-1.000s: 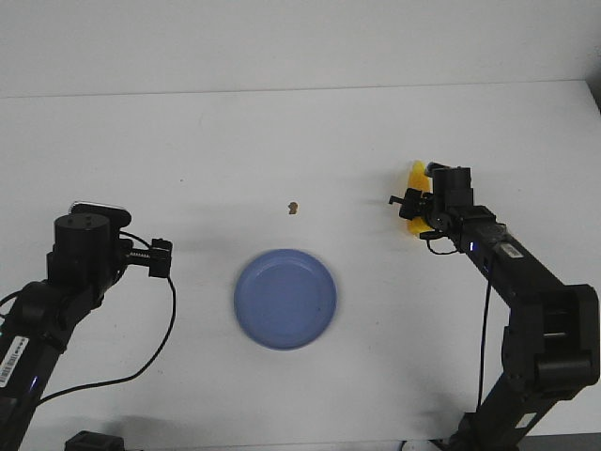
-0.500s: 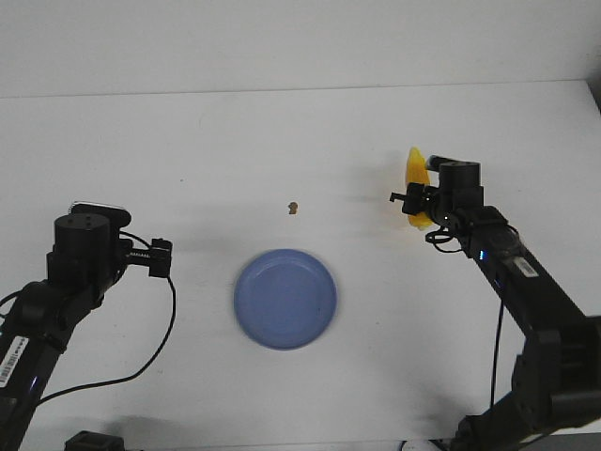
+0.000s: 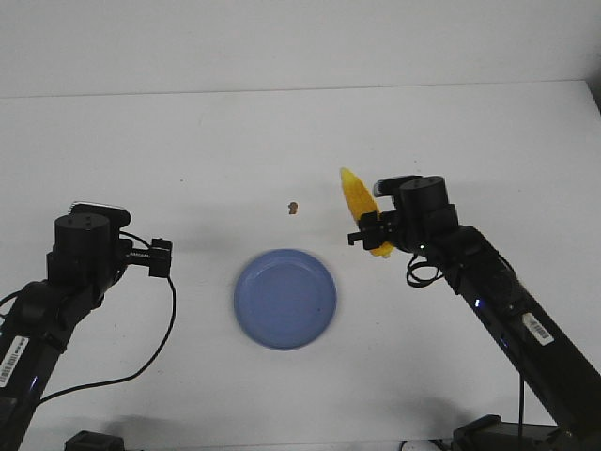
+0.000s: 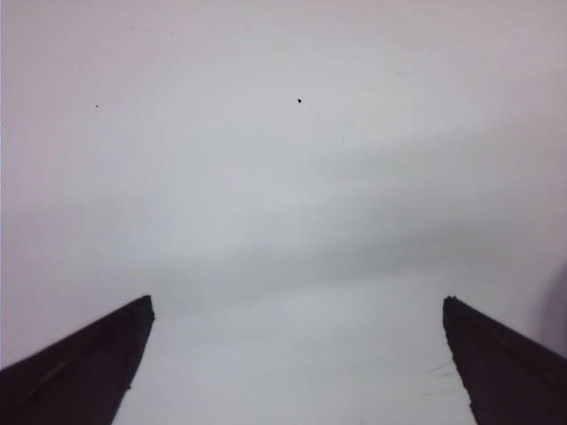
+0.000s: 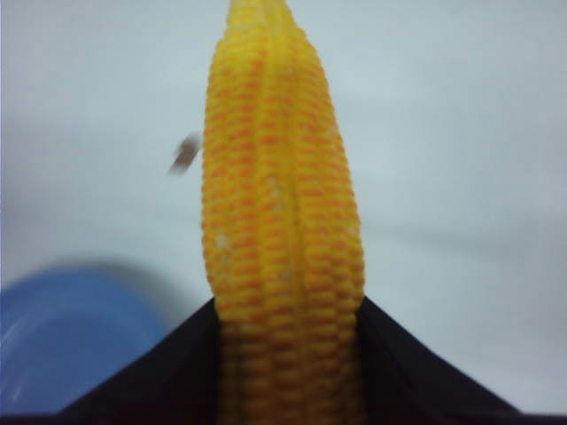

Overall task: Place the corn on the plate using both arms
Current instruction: 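Carry the corn cob with the right gripper over the blue plate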

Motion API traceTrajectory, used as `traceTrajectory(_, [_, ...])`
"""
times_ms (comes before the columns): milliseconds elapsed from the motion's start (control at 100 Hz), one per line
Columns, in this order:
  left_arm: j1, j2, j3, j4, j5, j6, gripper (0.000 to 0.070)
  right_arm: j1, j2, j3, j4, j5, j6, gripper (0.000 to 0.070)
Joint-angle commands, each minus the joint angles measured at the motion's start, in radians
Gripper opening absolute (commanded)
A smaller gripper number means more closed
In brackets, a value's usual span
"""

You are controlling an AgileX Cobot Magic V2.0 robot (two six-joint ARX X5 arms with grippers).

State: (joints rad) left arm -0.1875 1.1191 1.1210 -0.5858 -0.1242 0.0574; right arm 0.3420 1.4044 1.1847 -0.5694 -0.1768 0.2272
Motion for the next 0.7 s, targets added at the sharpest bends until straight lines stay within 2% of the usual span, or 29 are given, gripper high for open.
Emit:
traceTrajectory(0, [-0.002,0.011,0.017,0.001,0.000,-0.010,0.0700,0.053,0.023,0.008,0.015,0.020,-0.022,0.0183])
traceTrajectory(160, [-0.002,0.011,0.017,-0.008,0.000,-0.010,0.0700,0.195,0.042,0.006,0.029,0.108,-0.012,0.0183])
traceTrajectory(430, [-0.002,0.011,0.017,-0.013,0.000,-0.010,0.0700,0.327,0.151,0.006,0.055,0.105,0.043,0.0183])
traceTrajectory(690, [-0.002,0.011,0.017,-0.013,0.000,-0.010,0.0700,0.383,0.261,0.006,0.049,0.098,0.069,0.0186])
